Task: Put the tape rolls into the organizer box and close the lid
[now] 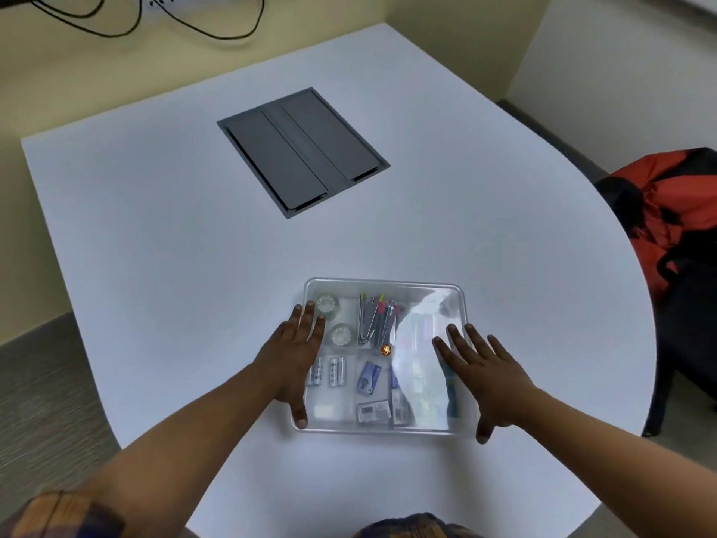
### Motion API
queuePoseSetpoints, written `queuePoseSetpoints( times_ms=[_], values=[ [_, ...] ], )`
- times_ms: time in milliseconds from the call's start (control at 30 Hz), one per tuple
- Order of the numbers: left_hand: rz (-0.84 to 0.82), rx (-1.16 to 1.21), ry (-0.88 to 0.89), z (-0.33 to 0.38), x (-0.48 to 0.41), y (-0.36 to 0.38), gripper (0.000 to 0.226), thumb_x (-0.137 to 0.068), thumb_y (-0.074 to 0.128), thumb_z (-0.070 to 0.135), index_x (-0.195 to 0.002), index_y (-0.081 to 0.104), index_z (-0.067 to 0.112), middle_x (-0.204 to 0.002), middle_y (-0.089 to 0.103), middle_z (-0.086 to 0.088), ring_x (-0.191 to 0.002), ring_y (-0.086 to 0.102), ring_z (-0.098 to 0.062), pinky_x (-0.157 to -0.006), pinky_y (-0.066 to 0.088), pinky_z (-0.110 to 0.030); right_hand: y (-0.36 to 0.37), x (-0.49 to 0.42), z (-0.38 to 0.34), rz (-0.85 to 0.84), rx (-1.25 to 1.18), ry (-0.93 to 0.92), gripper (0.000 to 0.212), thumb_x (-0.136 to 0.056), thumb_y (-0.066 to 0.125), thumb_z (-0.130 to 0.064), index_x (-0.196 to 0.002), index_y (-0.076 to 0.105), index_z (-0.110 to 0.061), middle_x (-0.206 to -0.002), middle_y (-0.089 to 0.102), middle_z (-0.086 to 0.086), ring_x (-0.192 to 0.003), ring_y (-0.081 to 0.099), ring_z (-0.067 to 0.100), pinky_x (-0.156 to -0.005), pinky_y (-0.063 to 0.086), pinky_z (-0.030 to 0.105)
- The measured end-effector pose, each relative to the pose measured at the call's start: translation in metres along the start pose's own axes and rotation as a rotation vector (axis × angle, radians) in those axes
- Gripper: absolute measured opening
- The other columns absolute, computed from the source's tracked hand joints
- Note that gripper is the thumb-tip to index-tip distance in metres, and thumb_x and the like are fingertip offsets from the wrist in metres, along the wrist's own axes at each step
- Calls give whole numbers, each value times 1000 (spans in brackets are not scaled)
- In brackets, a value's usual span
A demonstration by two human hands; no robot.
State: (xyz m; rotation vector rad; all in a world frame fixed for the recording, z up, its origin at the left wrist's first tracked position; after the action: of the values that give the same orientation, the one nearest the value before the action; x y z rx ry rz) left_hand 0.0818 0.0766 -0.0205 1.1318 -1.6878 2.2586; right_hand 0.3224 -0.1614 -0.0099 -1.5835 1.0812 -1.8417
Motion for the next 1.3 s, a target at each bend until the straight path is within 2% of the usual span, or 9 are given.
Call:
queuePoseSetpoints(
  times_ms=[100, 167, 300, 367, 467, 667, 767, 1167, 1300],
  values=[
    [-13, -55, -26, 2, 1, 2, 166, -37, 85, 66, -141, -32, 11, -149, -39, -18, -139, -31, -34, -120, 0, -48, -3, 0, 6, -27, -21, -45, 161, -42, 85, -65, -138, -40, -28, -152, -34, 3, -143, -28, 30, -117, -9, 50],
    [-9, -53, -39, -3, 0, -8, 158, -42, 84, 64, -144, -26, 14, -153, -32, -14, -142, -25, -32, -120, 4, -48, -18, -6, 10, -27, -51, -63, 153, -45, 82, -68, -146, -27, -31, -158, -25, -1, -146, -20, 26, -117, -9, 50],
    [93, -30, -76, -8, -17, -36, 142, -52, 87, 52, -150, -9, 15, -161, -11, -7, -148, -6, -26, -116, 21, -42, -46, -28, 25, 123, -155, 16, 138, -53, 82, -65, -154, -3, -22, -164, -1, 0, -150, 0, 22, -119, 4, 43],
    [133, 10, -102, -10, -20, -39, 142, -51, 89, 47, -150, -7, 13, -161, -10, -6, -148, 0, -21, -112, 29, -40, -54, -37, 28, 150, -185, 80, 139, -55, 83, -62, -153, -4, -16, -164, -3, 4, -150, 3, 24, -119, 10, 41],
    [120, 30, -127, -14, -23, -42, 152, -45, 90, 49, -148, -16, 10, -159, -21, -7, -148, -4, -20, -109, 34, -40, -57, -47, 27, 118, -180, 132, 146, -53, 85, -61, -152, -9, -8, -163, -8, 10, -150, -1, 25, -119, 13, 42],
    [93, 36, -133, -15, -38, -42, 163, -38, 92, 52, -145, -22, 5, -156, -26, -13, -147, -11, -23, -120, 10, -43, -55, -63, 27, 84, -157, 136, 151, -49, 87, -61, -150, -9, -2, -162, -7, 16, -149, -5, 28, -120, 8, 41],
    [94, 14, -138, -20, -42, -39, 164, -35, 90, 57, -146, -21, 6, -157, -25, -12, -147, -9, -21, -120, 5, -42, -52, -66, 32, 95, -207, 127, 155, -47, 88, -60, -150, -14, -3, -163, -5, 14, -150, -3, 26, -120, 8, 40],
    [72, 62, -152, -21, -38, -41, 163, -35, 88, 60, -146, -22, 12, -156, -29, -5, -147, -12, -21, -120, 8, -45, -60, -68, 35, 70, -141, 114, 155, -50, 85, -63, -148, -18, -4, -162, -10, 11, -150, -4, 26, -120, 5, 41],
    [98, 15, -163, -14, -28, -48, 159, -39, 86, 63, -147, -17, 8, -158, -23, -7, -147, -11, -20, -119, 10, -40, -69, -60, 31, 89, -161, 98, 147, -57, 81, -64, -148, -18, -4, -163, -9, 10, -150, -4, 26, -120, 5, 42]
  ],
)
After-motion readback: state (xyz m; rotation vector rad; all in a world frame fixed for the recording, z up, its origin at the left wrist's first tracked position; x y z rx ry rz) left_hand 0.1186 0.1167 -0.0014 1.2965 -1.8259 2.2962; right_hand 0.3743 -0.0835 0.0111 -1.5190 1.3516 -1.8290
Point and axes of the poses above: each hand's wrist, its own x-axis away from the middle knuckle, its own y-axis out of the palm, z = x × y, the point moved 1 cm from there along -x, towards the middle knuckle
